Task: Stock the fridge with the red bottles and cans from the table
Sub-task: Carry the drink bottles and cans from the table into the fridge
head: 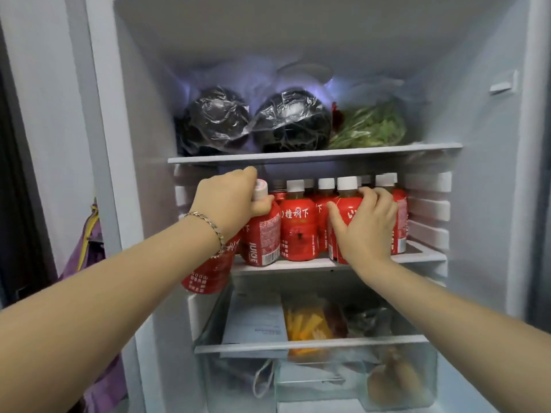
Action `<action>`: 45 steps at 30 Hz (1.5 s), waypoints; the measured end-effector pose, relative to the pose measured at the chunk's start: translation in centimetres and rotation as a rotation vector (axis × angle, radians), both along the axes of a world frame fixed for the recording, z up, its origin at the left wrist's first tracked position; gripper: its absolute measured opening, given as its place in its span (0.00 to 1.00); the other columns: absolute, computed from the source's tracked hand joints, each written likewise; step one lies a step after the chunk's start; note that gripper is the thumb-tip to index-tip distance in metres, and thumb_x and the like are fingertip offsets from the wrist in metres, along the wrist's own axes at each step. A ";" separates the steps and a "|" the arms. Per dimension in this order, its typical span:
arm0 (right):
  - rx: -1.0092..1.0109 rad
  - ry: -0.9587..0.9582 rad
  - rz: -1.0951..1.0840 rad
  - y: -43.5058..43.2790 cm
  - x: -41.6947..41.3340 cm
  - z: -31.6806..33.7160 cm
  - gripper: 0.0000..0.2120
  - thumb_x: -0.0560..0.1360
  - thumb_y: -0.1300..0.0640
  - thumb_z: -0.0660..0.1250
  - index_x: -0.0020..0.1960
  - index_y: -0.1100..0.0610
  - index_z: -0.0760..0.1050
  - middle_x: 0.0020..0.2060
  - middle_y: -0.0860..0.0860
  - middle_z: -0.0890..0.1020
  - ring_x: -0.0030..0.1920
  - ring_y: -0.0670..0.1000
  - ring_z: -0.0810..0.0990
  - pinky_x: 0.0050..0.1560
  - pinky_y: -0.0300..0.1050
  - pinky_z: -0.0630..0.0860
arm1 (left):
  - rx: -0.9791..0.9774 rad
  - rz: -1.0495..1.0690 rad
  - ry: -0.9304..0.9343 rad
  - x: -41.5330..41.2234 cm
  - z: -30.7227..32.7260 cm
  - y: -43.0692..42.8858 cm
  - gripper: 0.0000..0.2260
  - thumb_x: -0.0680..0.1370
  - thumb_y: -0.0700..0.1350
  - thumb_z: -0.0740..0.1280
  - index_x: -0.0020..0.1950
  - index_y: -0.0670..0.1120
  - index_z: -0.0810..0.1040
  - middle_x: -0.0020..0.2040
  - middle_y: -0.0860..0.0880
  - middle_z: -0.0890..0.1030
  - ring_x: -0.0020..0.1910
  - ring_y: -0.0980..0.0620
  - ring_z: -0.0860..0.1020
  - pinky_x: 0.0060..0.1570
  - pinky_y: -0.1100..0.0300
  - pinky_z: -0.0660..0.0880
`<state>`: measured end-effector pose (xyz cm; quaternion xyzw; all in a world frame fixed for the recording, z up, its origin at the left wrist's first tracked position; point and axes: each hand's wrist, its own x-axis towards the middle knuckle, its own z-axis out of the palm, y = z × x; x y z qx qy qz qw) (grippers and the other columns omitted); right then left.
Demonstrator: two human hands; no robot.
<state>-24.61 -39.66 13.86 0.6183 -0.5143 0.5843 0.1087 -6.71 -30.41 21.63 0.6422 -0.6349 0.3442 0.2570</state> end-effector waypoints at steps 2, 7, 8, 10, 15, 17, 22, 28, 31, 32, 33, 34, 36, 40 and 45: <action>-0.087 0.002 -0.048 -0.5 0.5 -0.3 0.30 0.75 0.41 0.56 0.65 0.64 0.68 0.64 0.63 0.68 0.64 0.63 0.66 0.66 0.57 0.61 | 0.019 0.004 -0.020 0.3 -0.1 -0.6 0.18 0.75 0.59 0.63 0.53 0.44 0.72 0.51 0.47 0.79 0.50 0.43 0.78 0.43 0.55 0.68; -0.473 0.213 -0.036 0.5 2.0 -1.2 0.27 0.78 0.40 0.51 0.64 0.62 0.64 0.63 0.59 0.65 0.66 0.59 0.62 0.69 0.58 0.55 | 0.030 -0.032 -0.062 0.1 0.3 -1.6 0.18 0.75 0.58 0.62 0.54 0.44 0.71 0.53 0.46 0.79 0.52 0.44 0.77 0.43 0.57 0.65; -0.478 0.273 0.074 1.4 3.1 -1.1 0.27 0.77 0.40 0.54 0.65 0.61 0.64 0.63 0.59 0.67 0.66 0.57 0.63 0.70 0.55 0.56 | 0.028 -0.044 -0.058 0.2 0.4 -1.8 0.18 0.75 0.57 0.63 0.55 0.44 0.71 0.53 0.46 0.79 0.52 0.44 0.77 0.43 0.57 0.65; -0.312 0.336 0.277 3.0 5.6 -0.5 0.33 0.73 0.41 0.63 0.70 0.61 0.64 0.64 0.58 0.72 0.67 0.55 0.66 0.71 0.53 0.61 | 0.014 -0.065 -0.053 0.5 0.5 -2.0 0.17 0.75 0.57 0.63 0.55 0.44 0.71 0.53 0.46 0.79 0.52 0.44 0.77 0.43 0.57 0.65; -0.081 0.347 0.277 2.4 9.1 0.8 0.38 0.67 0.34 0.62 0.70 0.54 0.64 0.60 0.50 0.76 0.66 0.51 0.69 0.74 0.49 0.49 | -0.051 -0.130 0.019 2.2 0.8 -2.3 0.21 0.74 0.61 0.63 0.53 0.44 0.74 0.49 0.46 0.80 0.49 0.44 0.77 0.43 0.57 0.67; -0.056 0.386 0.249 2.0 9.5 0.9 0.36 0.67 0.34 0.62 0.68 0.54 0.65 0.60 0.50 0.75 0.67 0.51 0.67 0.73 0.49 0.46 | -0.082 -0.170 0.072 3.1 0.9 -2.1 0.22 0.74 0.64 0.61 0.50 0.44 0.74 0.45 0.47 0.80 0.46 0.45 0.78 0.43 0.55 0.71; -0.042 0.442 0.056 0.9 10.8 0.7 0.33 0.71 0.35 0.60 0.66 0.58 0.69 0.63 0.53 0.75 0.69 0.53 0.67 0.71 0.49 0.47 | -0.311 -0.232 0.155 4.4 -0.2 -1.4 0.17 0.79 0.58 0.56 0.44 0.45 0.72 0.37 0.48 0.78 0.41 0.42 0.78 0.39 0.54 0.68; -0.192 0.644 -0.048 -0.6 9.6 -1.3 0.28 0.74 0.43 0.54 0.64 0.60 0.74 0.60 0.56 0.79 0.64 0.57 0.76 0.68 0.53 0.56 | -0.342 -0.131 0.281 3.2 -0.3 -2.7 0.11 0.82 0.52 0.52 0.44 0.47 0.64 0.42 0.44 0.80 0.43 0.38 0.77 0.39 0.53 0.64; -0.254 0.690 -0.021 -0.9 8.7 -1.6 0.26 0.75 0.46 0.54 0.65 0.59 0.74 0.61 0.56 0.78 0.66 0.56 0.74 0.70 0.54 0.54 | -0.381 -0.049 0.128 3.7 -2.1 -3.2 0.12 0.79 0.52 0.54 0.46 0.45 0.69 0.44 0.45 0.79 0.42 0.41 0.77 0.38 0.54 0.66; -0.266 0.697 -0.011 -0.9 8.4 -1.8 0.26 0.75 0.46 0.54 0.65 0.59 0.74 0.63 0.56 0.77 0.67 0.56 0.72 0.70 0.54 0.54 | -0.367 0.014 0.044 4.0 -3.6 -3.5 0.13 0.77 0.53 0.55 0.47 0.45 0.73 0.47 0.44 0.79 0.44 0.40 0.77 0.39 0.53 0.69; -0.285 0.692 -0.001 -1.0 8.2 -2.1 0.26 0.75 0.47 0.54 0.66 0.59 0.73 0.64 0.56 0.76 0.69 0.56 0.69 0.70 0.55 0.53 | -0.334 0.051 0.005 4.2 -5.2 -3.9 0.16 0.76 0.54 0.55 0.50 0.44 0.75 0.53 0.42 0.78 0.48 0.39 0.77 0.44 0.50 0.72; -0.295 0.682 0.000 -1.1 8.0 -2.5 0.25 0.75 0.47 0.54 0.67 0.59 0.72 0.66 0.57 0.74 0.71 0.56 0.65 0.71 0.56 0.52 | -0.293 0.046 0.008 4.4 -6.7 -4.3 0.19 0.75 0.54 0.55 0.55 0.44 0.75 0.60 0.40 0.75 0.55 0.37 0.75 0.51 0.44 0.73; -0.291 0.641 -0.010 -1.3 7.6 -3.1 0.26 0.75 0.46 0.55 0.69 0.57 0.68 0.70 0.57 0.69 0.72 0.57 0.59 0.71 0.57 0.49 | -0.234 0.001 0.035 4.7 -8.8 -5.2 0.24 0.75 0.56 0.54 0.64 0.44 0.72 0.70 0.38 0.66 0.68 0.35 0.63 0.64 0.37 0.62; -0.247 0.628 -0.032 -1.6 7.6 -3.5 0.31 0.74 0.43 0.52 0.72 0.58 0.60 0.73 0.58 0.63 0.73 0.58 0.55 0.71 0.59 0.48 | -0.221 -0.010 0.036 5.3 -9.1 -6.0 0.30 0.76 0.60 0.51 0.72 0.44 0.65 0.75 0.39 0.57 0.74 0.40 0.48 0.70 0.44 0.47; -0.156 0.700 -0.021 -1.0 7.5 -2.9 0.34 0.75 0.41 0.52 0.75 0.59 0.55 0.76 0.58 0.56 0.76 0.57 0.46 0.71 0.60 0.46 | -0.061 -0.006 0.138 5.7 -9.1 -6.6 0.35 0.72 0.67 0.42 0.76 0.53 0.54 0.78 0.47 0.44 0.75 0.43 0.38 0.71 0.48 0.36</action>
